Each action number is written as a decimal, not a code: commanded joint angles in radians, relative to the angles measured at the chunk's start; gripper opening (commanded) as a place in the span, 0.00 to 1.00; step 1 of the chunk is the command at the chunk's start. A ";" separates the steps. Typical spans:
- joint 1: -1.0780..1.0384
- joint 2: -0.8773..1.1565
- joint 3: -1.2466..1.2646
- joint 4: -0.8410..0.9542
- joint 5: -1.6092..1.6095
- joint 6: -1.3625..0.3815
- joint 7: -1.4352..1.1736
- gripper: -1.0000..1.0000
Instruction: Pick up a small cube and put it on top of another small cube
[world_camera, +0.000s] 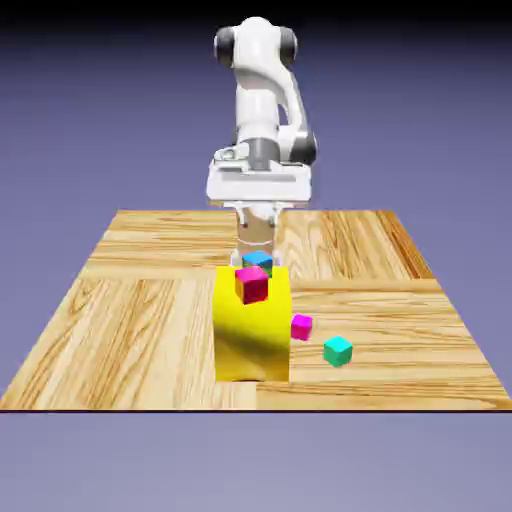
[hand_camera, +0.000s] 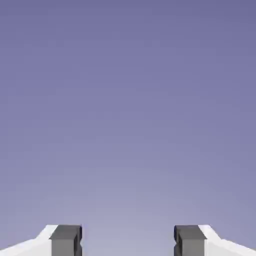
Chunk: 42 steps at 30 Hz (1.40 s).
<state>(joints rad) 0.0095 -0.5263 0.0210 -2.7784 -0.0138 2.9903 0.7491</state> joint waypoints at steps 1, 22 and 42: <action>-0.002 0.036 0.017 0.026 -0.011 -0.039 0.007 0.50; -0.045 0.797 0.383 0.577 -0.252 -0.852 0.148 0.50; -0.076 1.270 0.586 0.863 -0.416 -1.282 0.244 0.00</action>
<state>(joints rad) -0.0663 0.7439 0.6074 -1.9154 -0.4271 1.7089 0.9926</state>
